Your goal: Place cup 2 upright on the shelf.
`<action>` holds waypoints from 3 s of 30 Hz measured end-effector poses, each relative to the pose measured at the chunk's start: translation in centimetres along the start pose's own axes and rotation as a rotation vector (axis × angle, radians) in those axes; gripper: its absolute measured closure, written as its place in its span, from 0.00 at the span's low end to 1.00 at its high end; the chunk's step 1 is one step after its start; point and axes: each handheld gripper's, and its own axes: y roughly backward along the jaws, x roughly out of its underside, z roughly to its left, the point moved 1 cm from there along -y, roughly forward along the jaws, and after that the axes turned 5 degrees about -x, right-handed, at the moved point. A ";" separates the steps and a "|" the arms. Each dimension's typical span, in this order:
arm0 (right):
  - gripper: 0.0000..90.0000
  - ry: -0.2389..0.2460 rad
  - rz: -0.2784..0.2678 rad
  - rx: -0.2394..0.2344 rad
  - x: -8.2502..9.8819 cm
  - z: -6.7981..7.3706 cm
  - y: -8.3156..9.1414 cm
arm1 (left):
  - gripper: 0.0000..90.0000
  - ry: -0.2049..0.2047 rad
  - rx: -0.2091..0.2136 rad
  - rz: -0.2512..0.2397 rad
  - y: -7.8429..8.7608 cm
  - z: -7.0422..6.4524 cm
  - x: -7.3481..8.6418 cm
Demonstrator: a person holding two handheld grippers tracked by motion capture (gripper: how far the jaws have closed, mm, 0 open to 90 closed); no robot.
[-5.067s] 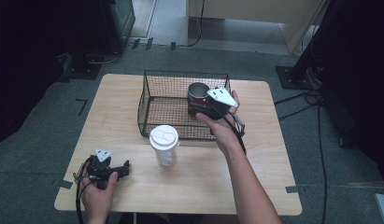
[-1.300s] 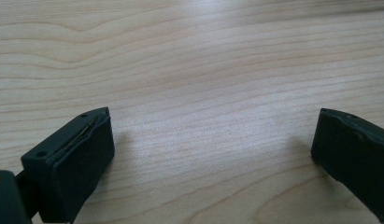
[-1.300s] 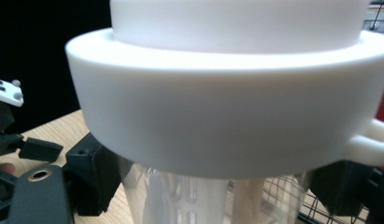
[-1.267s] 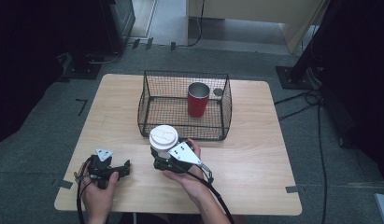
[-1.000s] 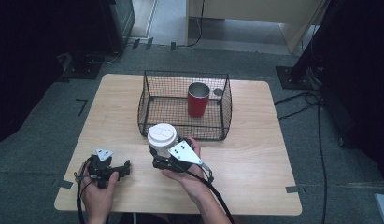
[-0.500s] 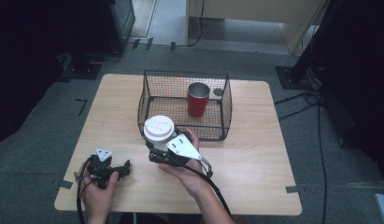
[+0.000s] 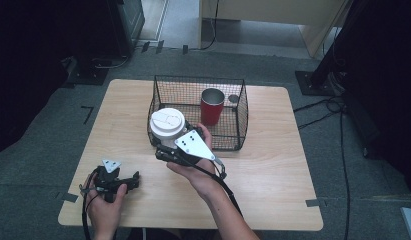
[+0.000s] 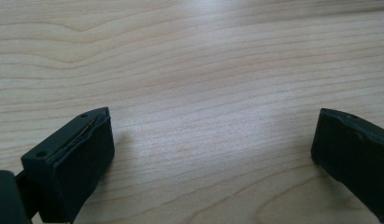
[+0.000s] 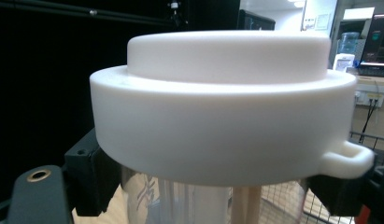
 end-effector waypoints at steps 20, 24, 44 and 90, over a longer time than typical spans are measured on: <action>0.18 0.016 -0.055 0.082 -2.4 -2.1 -3.1 | 0.00 -0.002 0.000 0.001 0.0 0.0 0.0; 0.18 0.006 -0.059 0.096 -2.5 -2.7 -3.9 | 0.00 -0.003 0.000 0.001 0.0 0.0 0.0; 0.18 -0.022 -0.045 0.144 -1.3 -5.9 -8.5 | 0.00 -0.001 -0.001 -0.003 0.0 0.0 0.0; 0.18 -0.083 0.192 0.178 6.0 -9.3 -14.5 | 0.00 -0.001 0.000 0.000 0.0 0.0 0.0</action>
